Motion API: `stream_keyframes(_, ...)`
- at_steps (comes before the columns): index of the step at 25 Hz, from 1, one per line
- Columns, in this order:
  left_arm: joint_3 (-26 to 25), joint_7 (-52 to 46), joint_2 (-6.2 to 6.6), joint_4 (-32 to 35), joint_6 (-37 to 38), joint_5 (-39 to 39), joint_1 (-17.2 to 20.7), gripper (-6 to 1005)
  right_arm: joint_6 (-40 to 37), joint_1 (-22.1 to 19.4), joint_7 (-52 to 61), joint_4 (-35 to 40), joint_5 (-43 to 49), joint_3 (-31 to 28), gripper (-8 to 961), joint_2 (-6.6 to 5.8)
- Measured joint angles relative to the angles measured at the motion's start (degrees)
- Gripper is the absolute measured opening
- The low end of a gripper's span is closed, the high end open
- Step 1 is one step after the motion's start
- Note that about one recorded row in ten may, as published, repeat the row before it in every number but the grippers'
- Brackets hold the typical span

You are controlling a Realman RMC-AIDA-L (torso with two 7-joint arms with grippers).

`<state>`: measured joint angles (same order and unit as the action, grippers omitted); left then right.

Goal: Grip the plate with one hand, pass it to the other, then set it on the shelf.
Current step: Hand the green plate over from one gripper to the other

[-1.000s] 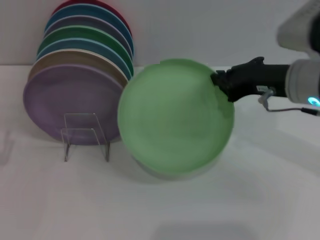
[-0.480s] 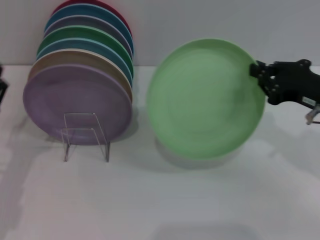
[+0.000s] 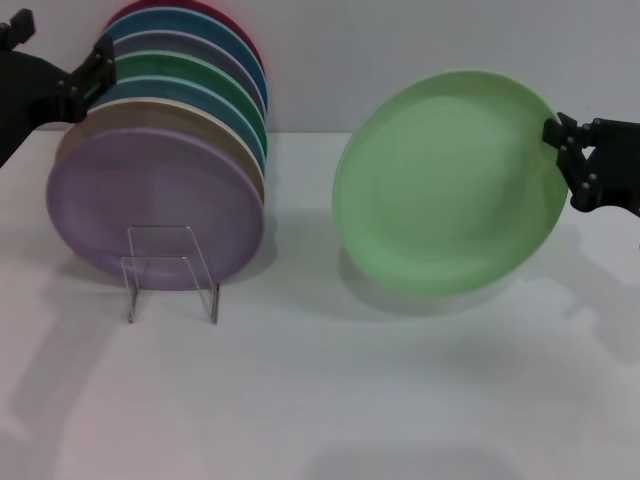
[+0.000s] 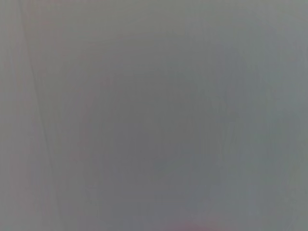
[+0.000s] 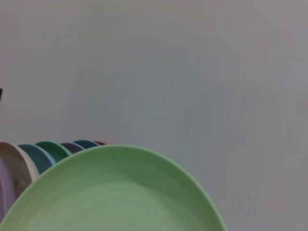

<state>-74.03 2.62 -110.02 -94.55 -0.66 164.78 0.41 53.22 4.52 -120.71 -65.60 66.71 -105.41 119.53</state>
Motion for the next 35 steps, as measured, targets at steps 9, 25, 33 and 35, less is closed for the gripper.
stream_keyframes(9,0.1,5.7,0.55,-13.8,-15.6,-15.8,0.6,786,0.8,2.2,-3.6,3.4,-1.0,0.0,34,-0.22)
stream_keyframes(25,-7.5,38.5,-7.91,-11.5,-37.2,-38.3,-1.3,782,2.4,8.7,-4.1,8.8,-0.5,0.5,47,-0.43)
stream_keyframes(33,-8.0,40.4,-8.02,-6.8,-39.5,-40.1,-3.7,755,2.6,10.5,-4.1,10.6,0.1,2.8,53,-0.42)
stream_keyframes(35,-8.0,40.6,-8.04,-4.8,-39.8,-40.1,-4.8,749,2.8,10.6,-4.1,10.5,0.0,3.3,54,-0.34)
